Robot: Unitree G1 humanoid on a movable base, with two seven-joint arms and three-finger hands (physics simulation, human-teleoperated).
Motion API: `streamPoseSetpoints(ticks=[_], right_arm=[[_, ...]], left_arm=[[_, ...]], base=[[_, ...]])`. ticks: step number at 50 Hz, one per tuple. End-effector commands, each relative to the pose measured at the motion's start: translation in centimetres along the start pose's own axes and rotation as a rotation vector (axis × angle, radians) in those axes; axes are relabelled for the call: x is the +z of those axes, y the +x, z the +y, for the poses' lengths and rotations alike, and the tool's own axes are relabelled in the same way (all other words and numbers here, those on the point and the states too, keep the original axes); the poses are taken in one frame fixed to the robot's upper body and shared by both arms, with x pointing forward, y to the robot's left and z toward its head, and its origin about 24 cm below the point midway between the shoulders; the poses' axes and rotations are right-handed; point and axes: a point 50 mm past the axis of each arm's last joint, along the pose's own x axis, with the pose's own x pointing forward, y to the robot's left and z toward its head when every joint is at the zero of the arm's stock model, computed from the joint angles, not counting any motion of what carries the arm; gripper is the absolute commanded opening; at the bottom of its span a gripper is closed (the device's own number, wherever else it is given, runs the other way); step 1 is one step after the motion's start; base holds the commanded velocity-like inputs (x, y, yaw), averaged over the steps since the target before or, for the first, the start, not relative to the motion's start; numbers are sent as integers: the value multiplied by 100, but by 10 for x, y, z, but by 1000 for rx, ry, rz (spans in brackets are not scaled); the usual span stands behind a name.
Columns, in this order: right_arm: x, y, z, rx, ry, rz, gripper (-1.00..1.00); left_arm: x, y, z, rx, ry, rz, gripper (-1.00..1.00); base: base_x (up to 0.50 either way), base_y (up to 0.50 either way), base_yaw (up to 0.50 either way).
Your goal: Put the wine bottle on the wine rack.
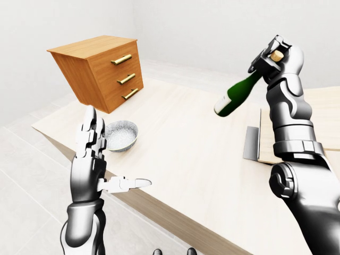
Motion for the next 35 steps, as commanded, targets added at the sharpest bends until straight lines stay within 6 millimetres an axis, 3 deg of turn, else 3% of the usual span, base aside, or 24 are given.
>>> streamPoseSetpoints(ticks=[1,8,29,35], right_arm=[[5,8,-15,-52,26,34,-100],[14,9,-27,-91,117,12,-100],[27,8,-62,-212,137,1,-100],[43,7,-70,-225,143,-51,-100]], left_arm=[[4,1,0,0,4,-20,100],[6,1,0,-2,6,-28,100],[-2,-1,1,2,-5,8,100],[-7,-2,1,5,-10,32,100]], base=[[0,0,0],[0,0,0],[0,0,0],[0,0,0]])
